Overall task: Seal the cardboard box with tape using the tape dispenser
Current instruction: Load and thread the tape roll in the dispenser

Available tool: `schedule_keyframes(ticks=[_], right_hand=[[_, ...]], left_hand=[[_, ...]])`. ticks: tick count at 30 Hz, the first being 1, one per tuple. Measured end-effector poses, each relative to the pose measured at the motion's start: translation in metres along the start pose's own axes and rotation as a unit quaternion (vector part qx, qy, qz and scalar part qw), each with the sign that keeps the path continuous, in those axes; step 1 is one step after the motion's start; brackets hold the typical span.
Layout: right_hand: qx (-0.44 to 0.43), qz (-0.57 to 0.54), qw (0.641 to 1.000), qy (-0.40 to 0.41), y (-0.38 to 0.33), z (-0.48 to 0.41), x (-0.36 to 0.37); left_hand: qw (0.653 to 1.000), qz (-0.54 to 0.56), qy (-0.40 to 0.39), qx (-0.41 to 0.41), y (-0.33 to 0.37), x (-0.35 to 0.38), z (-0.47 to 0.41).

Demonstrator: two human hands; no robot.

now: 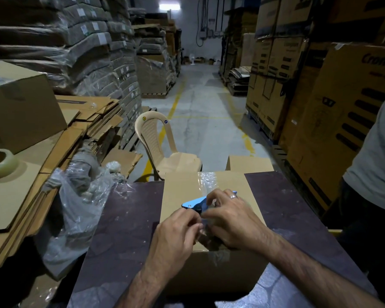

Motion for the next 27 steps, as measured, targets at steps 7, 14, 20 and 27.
schedule_keyframes(ticks=[7, 14, 20, 27], right_hand=[[0.002, -0.069, 0.998, 0.015, 0.004, 0.003, 0.005], [-0.011, -0.09, 0.994, 0.058, 0.004, 0.008, 0.0], [-0.03, -0.097, 0.993, 0.065, 0.003, 0.011, -0.003], [-0.021, -0.148, 0.981, 0.126, 0.004, 0.014, -0.007]], left_hand=[[0.992, 0.055, -0.109, -0.014, -0.017, 0.002, -0.001], [0.995, -0.024, -0.077, -0.065, -0.009, 0.007, 0.012], [0.993, -0.024, -0.062, -0.098, -0.002, 0.025, 0.022], [0.991, -0.03, 0.055, -0.12, -0.005, 0.007, 0.011]])
Point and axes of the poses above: each hand's wrist, its own z-axis away from the middle knuckle, its own x-axis out of the palm, y = z × x, the point moved 7 cm from there along -z, towards the middle knuckle, and after that the axes turned 15 degrees about -z, right-handed, at the moved point
